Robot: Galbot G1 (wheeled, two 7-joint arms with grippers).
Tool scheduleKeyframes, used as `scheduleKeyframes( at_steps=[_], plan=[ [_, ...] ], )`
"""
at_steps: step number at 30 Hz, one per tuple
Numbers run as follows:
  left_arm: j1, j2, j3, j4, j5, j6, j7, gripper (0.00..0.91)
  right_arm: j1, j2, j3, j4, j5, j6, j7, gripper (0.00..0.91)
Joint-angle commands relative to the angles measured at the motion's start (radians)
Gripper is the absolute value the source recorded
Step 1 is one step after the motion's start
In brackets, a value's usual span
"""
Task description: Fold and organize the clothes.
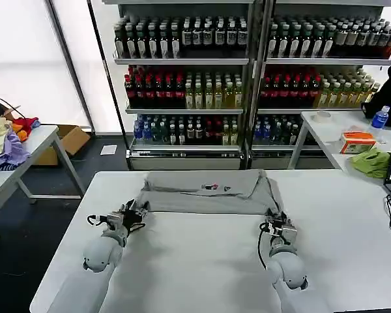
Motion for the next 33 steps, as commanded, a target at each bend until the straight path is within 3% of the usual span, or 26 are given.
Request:
scheduleKeyframes(
  at_steps=[1, 9, 15, 33],
  plan=[
    [0.073, -0.006, 0.001, -0.034, 0.002, -0.003, 0.004, 0.01, -0.027, 0.0, -0.001, 0.005, 0.002, 0.0, 0.007, 0.0],
    [0.129, -0.001, -0.01, -0.106, -0.005, -0.005, -0.008, 0.01, -0.084, -0.009, 0.001, 0.088, 0.006, -0.002, 0.017, 0.0],
    [0.208, 0.028, -0.028, -0.275, -0.015, -0.003, -0.023, 0.01, -0.153, -0.012, 0.003, 0.235, 0.005, -0.014, 0.036, 0.0],
    [0.595, 0.201, -0.152, -0.728, -0.164, 0.064, -0.076, 0.0, -0.491, -0.036, 0.002, 0.628, -0.053, -0.046, 0.115, 0.0]
  ],
)
